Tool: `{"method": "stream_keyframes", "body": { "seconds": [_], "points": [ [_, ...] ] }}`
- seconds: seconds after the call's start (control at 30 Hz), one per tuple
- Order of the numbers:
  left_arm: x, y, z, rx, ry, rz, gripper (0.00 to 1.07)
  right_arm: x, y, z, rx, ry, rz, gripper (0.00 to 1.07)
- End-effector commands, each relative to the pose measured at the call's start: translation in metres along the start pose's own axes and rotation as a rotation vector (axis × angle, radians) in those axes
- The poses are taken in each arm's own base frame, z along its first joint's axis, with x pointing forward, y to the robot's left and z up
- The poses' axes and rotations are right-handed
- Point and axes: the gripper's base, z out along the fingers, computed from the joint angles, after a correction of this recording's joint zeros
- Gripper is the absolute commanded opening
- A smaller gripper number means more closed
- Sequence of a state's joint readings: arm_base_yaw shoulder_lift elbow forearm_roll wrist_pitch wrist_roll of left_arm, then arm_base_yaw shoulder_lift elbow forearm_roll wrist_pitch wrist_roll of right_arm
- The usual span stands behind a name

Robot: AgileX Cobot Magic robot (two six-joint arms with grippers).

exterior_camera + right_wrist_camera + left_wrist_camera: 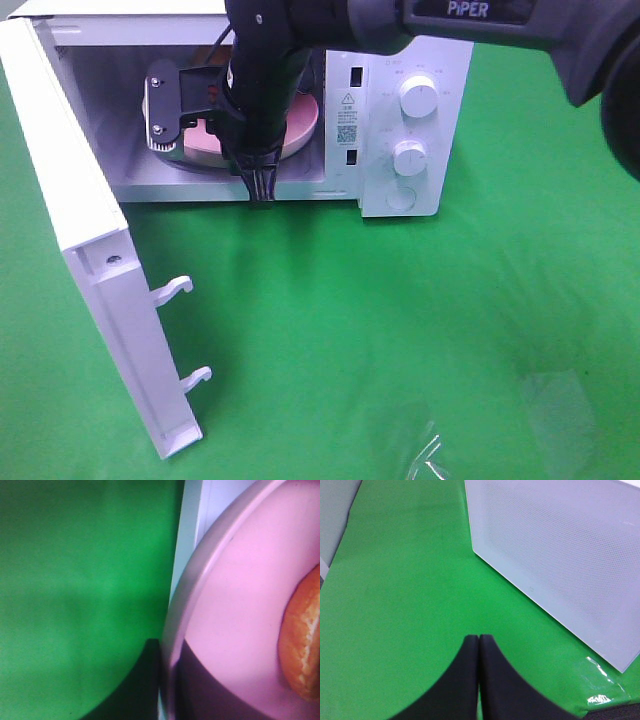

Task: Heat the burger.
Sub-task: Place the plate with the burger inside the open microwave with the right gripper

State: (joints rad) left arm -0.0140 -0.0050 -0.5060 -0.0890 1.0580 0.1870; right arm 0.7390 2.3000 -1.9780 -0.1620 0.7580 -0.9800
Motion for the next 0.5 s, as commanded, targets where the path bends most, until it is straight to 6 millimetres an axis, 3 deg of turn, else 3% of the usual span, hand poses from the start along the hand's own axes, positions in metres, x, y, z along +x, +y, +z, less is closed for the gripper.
{"method": "stream_keyframes", "body": {
  "seconds": [0.03, 0.33, 0.5],
  "points": [
    [0.001, 0.000, -0.002, -0.004, -0.032, -0.005, 0.00, -0.003, -0.016, 0.002, 0.071, -0.002, 0.038, 0.00],
    [0.001, 0.000, -0.002, -0.004, -0.032, -0.005, 0.00, 0.000, -0.014, 0.031, 0.102, 0.038, 0.120, 0.00],
    [0.001, 0.000, -0.002, -0.004, -0.032, -0.005, 0.00, 0.000, -0.014, 0.031, 0.100, 0.034, 0.162, 0.00]
  ]
}}
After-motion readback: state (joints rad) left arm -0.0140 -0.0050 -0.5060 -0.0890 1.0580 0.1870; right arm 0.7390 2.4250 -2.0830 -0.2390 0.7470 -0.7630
